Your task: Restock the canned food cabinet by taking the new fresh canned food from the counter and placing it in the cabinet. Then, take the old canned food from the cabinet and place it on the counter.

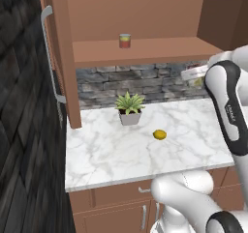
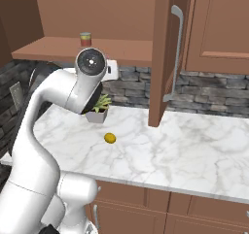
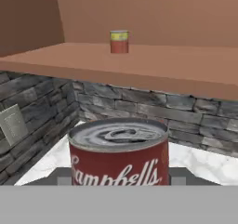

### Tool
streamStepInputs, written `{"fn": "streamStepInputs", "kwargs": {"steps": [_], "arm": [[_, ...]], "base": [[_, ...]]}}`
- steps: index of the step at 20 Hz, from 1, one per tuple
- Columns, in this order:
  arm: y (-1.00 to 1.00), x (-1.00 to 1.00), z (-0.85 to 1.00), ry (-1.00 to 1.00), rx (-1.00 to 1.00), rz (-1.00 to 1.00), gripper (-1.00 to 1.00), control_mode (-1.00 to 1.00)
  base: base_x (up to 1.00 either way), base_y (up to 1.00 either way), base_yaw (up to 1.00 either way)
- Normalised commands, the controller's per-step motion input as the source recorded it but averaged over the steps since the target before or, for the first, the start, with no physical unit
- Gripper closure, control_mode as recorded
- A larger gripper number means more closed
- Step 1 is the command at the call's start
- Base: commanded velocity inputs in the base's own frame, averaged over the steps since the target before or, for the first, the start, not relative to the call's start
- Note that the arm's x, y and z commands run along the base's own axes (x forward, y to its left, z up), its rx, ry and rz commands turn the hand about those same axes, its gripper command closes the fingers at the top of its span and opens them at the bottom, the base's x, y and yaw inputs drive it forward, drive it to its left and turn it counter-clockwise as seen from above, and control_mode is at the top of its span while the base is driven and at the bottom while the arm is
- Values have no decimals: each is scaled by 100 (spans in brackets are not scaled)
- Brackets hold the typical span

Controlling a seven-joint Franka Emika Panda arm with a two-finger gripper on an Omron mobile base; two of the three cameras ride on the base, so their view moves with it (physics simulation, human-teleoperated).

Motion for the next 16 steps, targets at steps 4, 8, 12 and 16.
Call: {"fn": "streamStepInputs", "kwargs": {"steps": [4, 8, 12, 16], "arm": [[60, -92, -100, 33, -7, 33, 100, -100], [94, -10, -100, 14, 7, 13, 100, -100], [95, 18, -100, 10, 21, 4, 100, -100], [91, 47, -100, 12, 8, 1, 100, -100]], "base": [[0, 0, 0], [0, 0, 0], [0, 0, 0], [0, 0, 0]]}}
